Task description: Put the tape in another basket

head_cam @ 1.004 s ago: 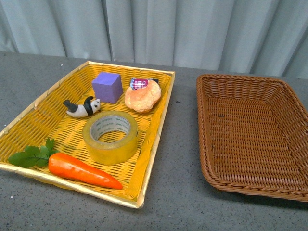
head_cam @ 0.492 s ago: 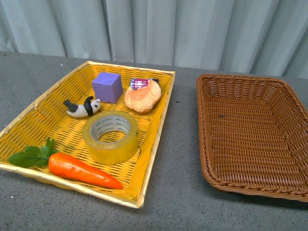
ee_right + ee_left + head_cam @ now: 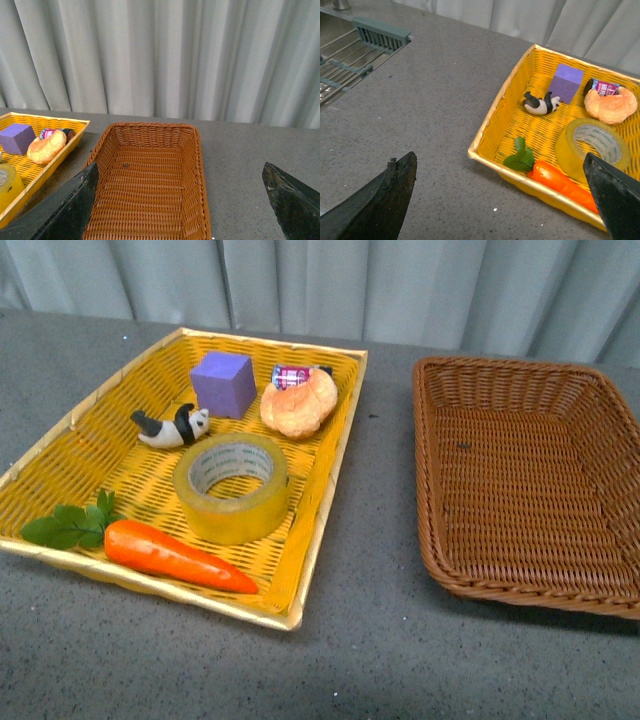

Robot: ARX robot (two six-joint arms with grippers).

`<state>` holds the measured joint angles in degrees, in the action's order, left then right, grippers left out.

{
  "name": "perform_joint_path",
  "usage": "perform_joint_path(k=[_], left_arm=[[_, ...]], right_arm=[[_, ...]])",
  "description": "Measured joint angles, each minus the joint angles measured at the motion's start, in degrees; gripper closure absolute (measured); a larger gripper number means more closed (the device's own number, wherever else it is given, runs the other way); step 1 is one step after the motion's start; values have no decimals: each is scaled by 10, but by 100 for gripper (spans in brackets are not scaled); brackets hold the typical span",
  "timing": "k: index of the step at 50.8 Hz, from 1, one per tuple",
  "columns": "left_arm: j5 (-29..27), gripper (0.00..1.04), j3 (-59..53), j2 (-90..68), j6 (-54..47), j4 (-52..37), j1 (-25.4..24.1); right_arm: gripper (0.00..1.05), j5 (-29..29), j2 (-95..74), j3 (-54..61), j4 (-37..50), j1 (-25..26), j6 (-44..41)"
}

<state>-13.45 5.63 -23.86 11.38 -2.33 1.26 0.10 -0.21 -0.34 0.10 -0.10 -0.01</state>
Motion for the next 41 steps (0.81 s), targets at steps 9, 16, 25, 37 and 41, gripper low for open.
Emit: perform_joint_path(k=[9, 16, 25, 37, 41], left_arm=[[42, 7, 59, -241, 30, -151, -3], [75, 7, 129, -432, 56, -197, 0], [77, 7, 229, -629, 70, -196, 1], [75, 7, 320, -753, 65, -187, 21], [71, 7, 348, -789, 63, -188, 30]], right_arm=[[9, 0, 0, 0, 0, 0, 0], [9, 0, 0, 0, 0, 0, 0], [9, 0, 0, 0, 0, 0, 0], [9, 0, 0, 0, 0, 0, 0], [9, 0, 0, 0, 0, 0, 0]])
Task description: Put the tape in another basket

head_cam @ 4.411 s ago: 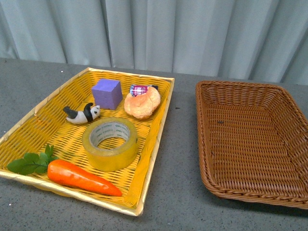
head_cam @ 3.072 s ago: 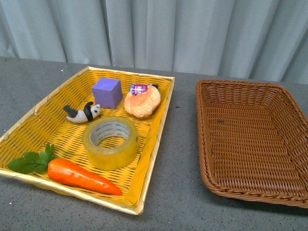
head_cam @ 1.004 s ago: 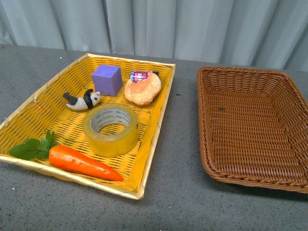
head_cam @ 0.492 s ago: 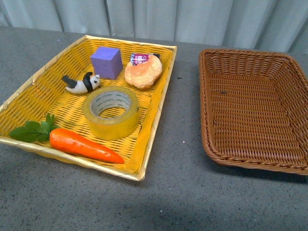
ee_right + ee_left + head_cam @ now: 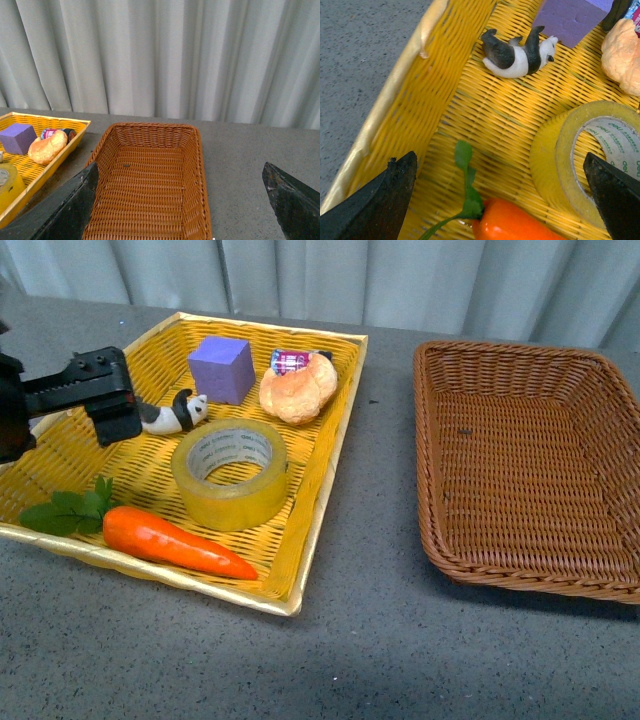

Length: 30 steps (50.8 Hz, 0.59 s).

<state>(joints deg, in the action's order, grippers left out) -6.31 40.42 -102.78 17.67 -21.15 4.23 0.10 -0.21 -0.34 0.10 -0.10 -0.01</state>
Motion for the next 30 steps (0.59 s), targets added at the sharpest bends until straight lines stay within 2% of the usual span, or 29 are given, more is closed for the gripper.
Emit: perform_joint_path(k=[18, 25, 30], left_arm=[[-3, 7, 77, -79, 2, 33, 24], [32, 7, 87, -82, 1, 32, 44], [34, 7, 87, -89, -9, 35, 53]], right_arm=[[9, 0, 0, 0, 0, 0, 0], [9, 0, 0, 0, 0, 0, 0], [9, 0, 0, 0, 0, 0, 0]])
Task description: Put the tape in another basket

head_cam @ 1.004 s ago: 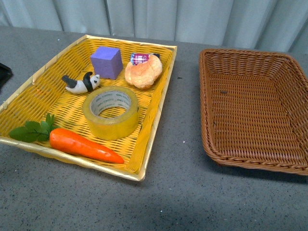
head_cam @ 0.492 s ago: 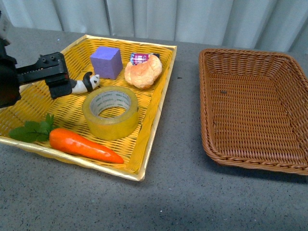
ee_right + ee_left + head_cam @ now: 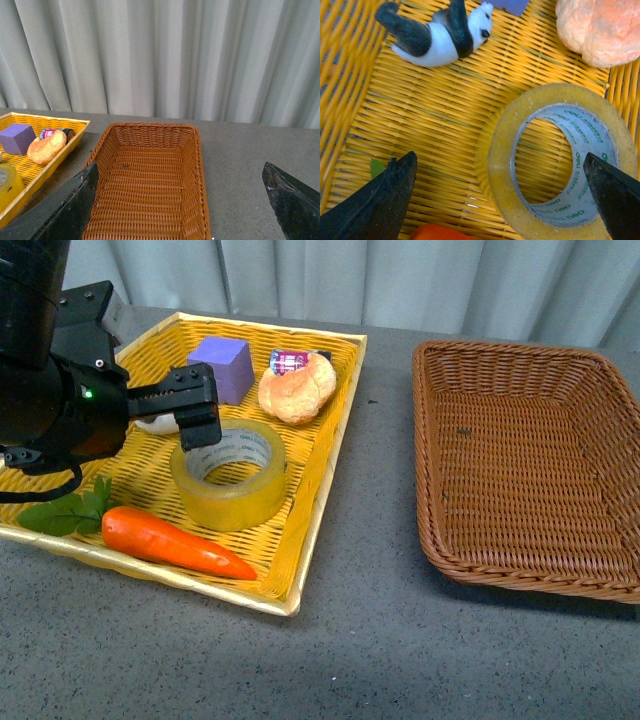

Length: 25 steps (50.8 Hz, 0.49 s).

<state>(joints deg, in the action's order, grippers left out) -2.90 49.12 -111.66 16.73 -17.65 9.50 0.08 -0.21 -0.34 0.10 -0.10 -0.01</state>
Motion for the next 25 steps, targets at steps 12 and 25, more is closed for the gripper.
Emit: perform_joint_path(k=[12, 25], left_arm=[[-12, 7, 4, -21, -2, 0, 7], [-31, 7, 9, -45, -13, -8, 8]], right_arm=[[9, 0, 0, 0, 0, 0, 0], [9, 0, 0, 0, 0, 0, 0]])
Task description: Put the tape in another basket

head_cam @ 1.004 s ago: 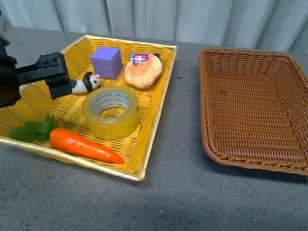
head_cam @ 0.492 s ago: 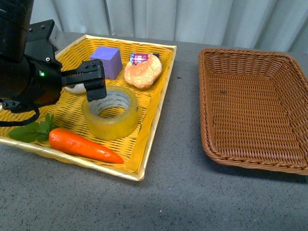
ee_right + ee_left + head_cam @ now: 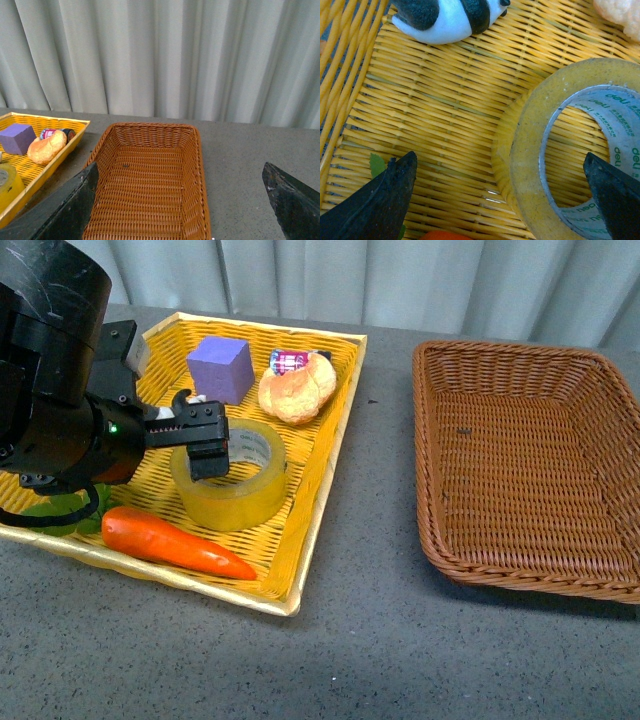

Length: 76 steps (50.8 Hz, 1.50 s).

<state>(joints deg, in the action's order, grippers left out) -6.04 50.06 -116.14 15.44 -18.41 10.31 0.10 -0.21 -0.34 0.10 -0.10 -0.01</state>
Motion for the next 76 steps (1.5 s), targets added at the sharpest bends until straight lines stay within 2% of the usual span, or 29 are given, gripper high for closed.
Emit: perform_joint_path(k=[13, 19, 24, 38, 42, 55, 65, 76], left_arm=[[-12, 8, 0, -8, -2, 0, 0], [-14, 27, 1, -9, 0, 2, 1], [-11, 48, 5, -10, 3, 2, 4], [-10, 85, 13, -12, 10, 8, 11], [-11, 88, 15, -12, 10, 11, 11], [7, 89, 16, 6, 3, 17, 14], [36, 89, 19, 54, -94, -14, 16], [113, 89, 63, 81, -211, -11, 36]], right_arm=[[9, 0, 0, 0, 0, 0, 0], [9, 0, 0, 0, 0, 0, 0], [9, 0, 0, 0, 0, 0, 0], [9, 0, 0, 0, 0, 0, 0], [9, 0, 0, 0, 0, 0, 0], [9, 0, 0, 0, 0, 0, 0], [9, 0, 0, 0, 0, 0, 0], [9, 0, 0, 0, 0, 0, 0]])
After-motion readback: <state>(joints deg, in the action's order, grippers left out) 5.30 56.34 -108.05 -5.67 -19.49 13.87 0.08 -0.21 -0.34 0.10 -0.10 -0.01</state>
